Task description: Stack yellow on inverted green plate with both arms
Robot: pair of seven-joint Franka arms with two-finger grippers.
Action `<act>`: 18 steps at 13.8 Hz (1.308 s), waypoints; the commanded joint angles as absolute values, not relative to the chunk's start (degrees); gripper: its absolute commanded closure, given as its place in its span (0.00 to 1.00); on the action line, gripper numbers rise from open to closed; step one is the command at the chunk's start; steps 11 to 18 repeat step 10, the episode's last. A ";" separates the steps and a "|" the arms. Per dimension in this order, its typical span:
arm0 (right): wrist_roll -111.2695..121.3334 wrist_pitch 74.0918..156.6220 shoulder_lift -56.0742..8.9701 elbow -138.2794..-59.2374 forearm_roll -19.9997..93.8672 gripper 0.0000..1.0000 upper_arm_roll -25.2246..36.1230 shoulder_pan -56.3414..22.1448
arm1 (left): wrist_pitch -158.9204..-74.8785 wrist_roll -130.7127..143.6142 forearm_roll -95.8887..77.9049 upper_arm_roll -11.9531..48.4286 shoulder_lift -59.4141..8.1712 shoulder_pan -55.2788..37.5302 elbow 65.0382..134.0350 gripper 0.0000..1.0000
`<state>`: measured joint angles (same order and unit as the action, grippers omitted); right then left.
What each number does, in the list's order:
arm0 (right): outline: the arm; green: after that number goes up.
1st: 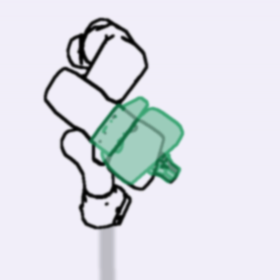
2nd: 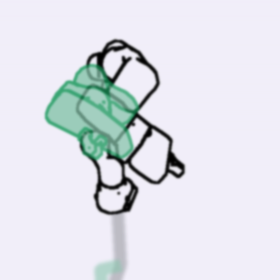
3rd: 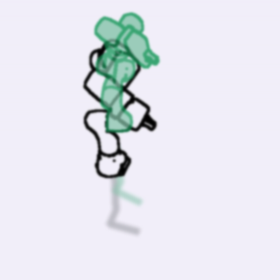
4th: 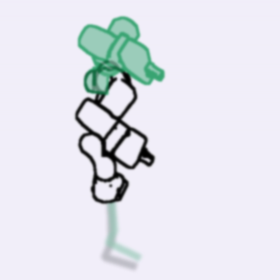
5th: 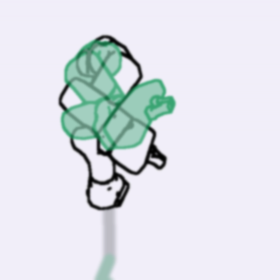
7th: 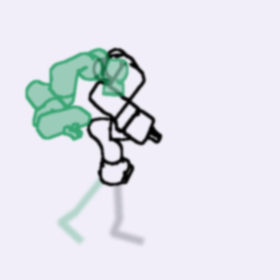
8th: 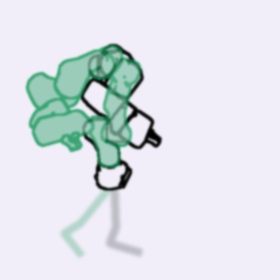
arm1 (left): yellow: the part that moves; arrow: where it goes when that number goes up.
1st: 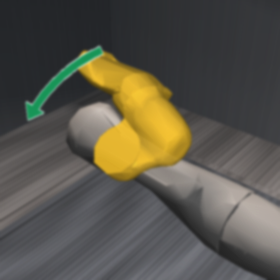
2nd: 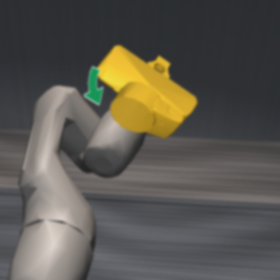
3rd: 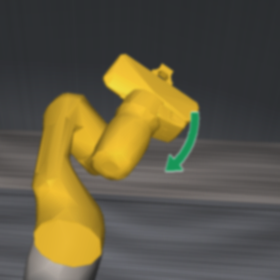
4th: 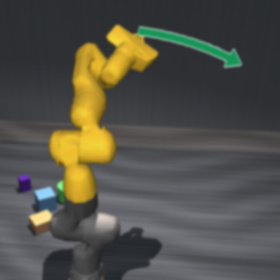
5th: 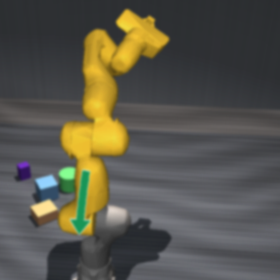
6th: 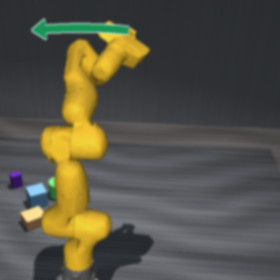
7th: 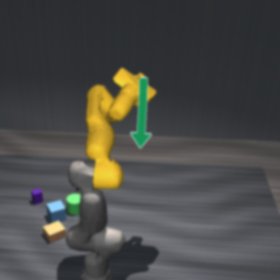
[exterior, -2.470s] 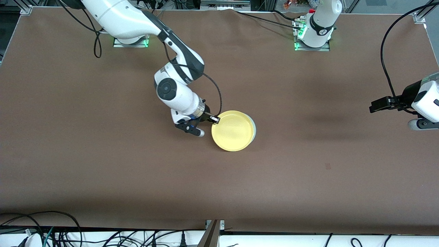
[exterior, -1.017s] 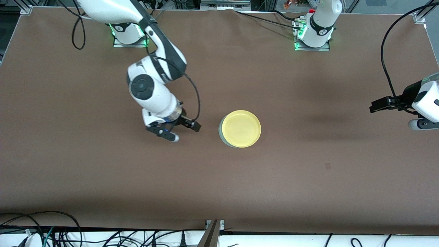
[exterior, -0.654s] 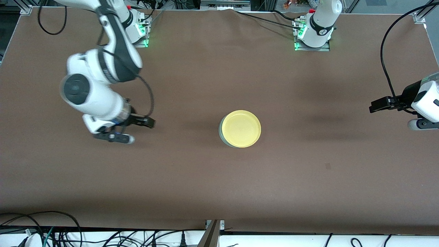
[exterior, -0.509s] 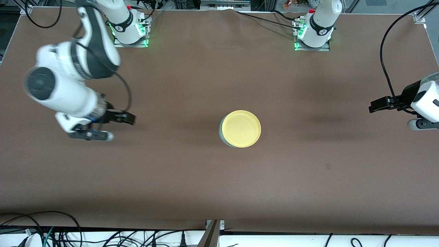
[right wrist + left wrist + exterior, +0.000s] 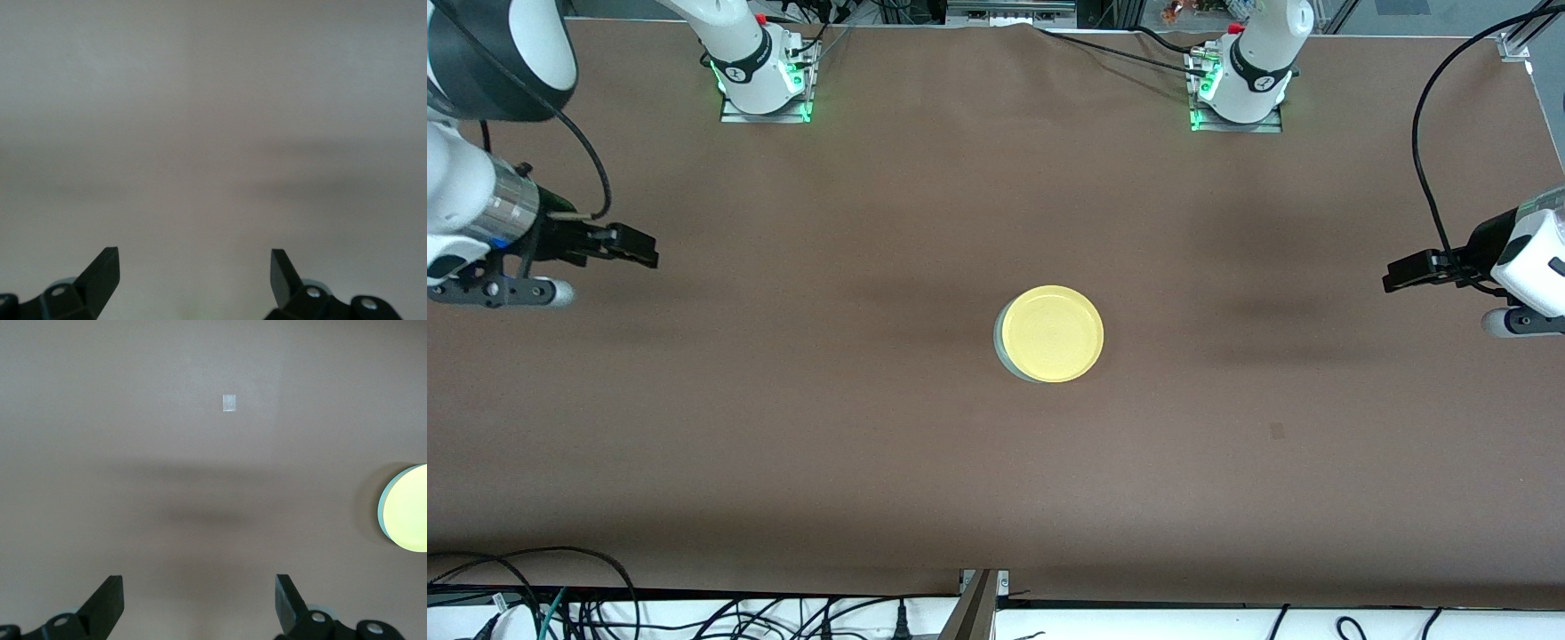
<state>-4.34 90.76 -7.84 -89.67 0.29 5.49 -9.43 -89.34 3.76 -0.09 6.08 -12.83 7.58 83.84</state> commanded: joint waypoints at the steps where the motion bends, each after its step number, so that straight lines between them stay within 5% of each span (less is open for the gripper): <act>1: -3.53 94.90 -1.59 -98.85 -2.20 0.00 -1.58 -1.77 | -88.51 2.72 -1.14 5.80 -13.10 7.38 82.71 0.00; 18: -3.52 94.57 0.53 -98.61 -0.88 0.00 -1.14 1.49 | -88.50 2.72 -1.14 5.98 -13.10 7.38 82.71 0.00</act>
